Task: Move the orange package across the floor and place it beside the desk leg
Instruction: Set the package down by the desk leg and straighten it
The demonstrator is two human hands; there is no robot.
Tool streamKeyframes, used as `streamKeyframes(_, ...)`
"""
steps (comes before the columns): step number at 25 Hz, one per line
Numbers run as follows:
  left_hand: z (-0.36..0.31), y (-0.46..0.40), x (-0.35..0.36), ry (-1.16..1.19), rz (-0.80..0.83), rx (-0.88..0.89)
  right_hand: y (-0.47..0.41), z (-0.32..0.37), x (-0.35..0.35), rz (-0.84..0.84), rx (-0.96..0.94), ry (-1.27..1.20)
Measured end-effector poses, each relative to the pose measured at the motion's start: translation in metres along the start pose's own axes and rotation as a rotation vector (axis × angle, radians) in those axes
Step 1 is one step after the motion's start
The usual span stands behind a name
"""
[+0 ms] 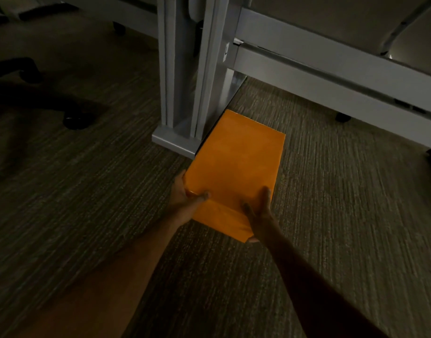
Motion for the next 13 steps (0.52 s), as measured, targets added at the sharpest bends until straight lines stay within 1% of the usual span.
streamKeyframes(2,-0.001,-0.01,-0.005,0.006,-0.012,-0.006,-0.012,0.008,0.005,0.009,-0.012,0.006)
streamKeyframes(6,-0.01,-0.036,-0.013,-0.005,0.012,0.023,-0.047,0.025,0.01,0.053,-0.086,0.026)
streamKeyframes(9,-0.018,-0.052,-0.012,-0.037,0.009,0.023,-0.066,0.026,0.008,0.074,-0.079,0.071)
streamKeyframes(13,-0.018,-0.057,-0.013,-0.05,-0.005,0.033,-0.072,0.024,0.012,0.077,-0.092,0.056)
Point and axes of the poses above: each hand's wrist, its own y-axis away from the middle knuckle, its own x-axis out of the palm, z = x × y, the point moved 6 cm from there along -y, towards the middle knuckle, and after that the axes turned 3 degrees about -z, right-handed, at the moved point
